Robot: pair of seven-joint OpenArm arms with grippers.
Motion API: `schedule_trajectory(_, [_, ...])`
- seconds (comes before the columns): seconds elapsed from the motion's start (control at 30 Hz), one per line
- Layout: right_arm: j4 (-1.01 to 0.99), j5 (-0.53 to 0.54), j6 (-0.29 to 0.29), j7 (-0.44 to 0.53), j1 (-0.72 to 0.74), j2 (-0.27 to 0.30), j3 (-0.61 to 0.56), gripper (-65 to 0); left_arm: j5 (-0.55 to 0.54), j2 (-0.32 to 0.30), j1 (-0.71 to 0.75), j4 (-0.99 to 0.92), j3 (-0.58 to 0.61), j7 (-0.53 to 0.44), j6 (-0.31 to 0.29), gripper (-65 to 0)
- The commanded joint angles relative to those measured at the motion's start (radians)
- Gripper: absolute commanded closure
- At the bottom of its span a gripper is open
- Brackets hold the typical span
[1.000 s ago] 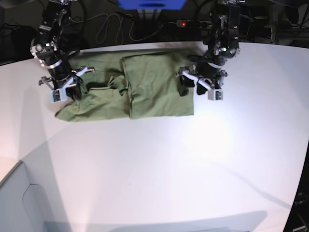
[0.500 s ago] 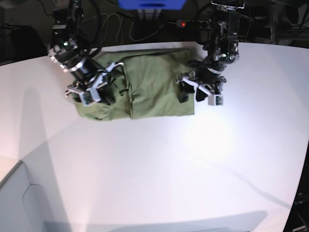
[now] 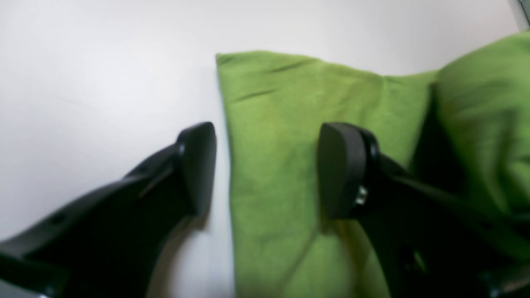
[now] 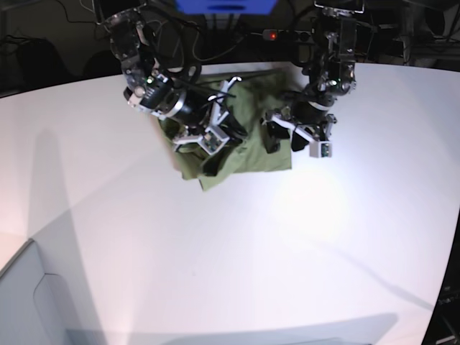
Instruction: Fold the T-shirt properly
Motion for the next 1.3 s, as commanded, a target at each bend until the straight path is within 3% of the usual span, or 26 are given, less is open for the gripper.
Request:
schedule_trajectory(0.0, [0.013,0.023,0.015,0.031,0.012,-0.003,-0.015,-0.2,0.008,-0.003,0.01,-0.003,-0.001,0.057,0.02,-38.6])
schedule_trajectory(0.3, [0.005,0.023,0.018,0.034,0.046,-0.003,-0.104,-0.2,0.013,-0.003,0.01,-0.003,-0.001,0.057,0.02,-38.6])
schedule_trajectory(0.53, [-0.03,0.029,0.018,0.036,0.086,-0.008,-0.102,-0.2,0.008,-0.006,0.018,0.008,-0.004,0.057,0.021,-38.6])
schedule_trajectory(0.87, [-0.093,0.029,0.018,0.036,0.106,-0.011,-0.107,-0.2,0.008,-0.011,0.081,0.189,-0.018,0.057,0.024,-38.6])
schedule_trajectory(1.27, [-0.127,0.029,0.018,0.036,0.127,-0.052,-0.107,-0.2,0.008,-0.009,0.21,0.33,-0.317,0.057,0.018,-38.6])
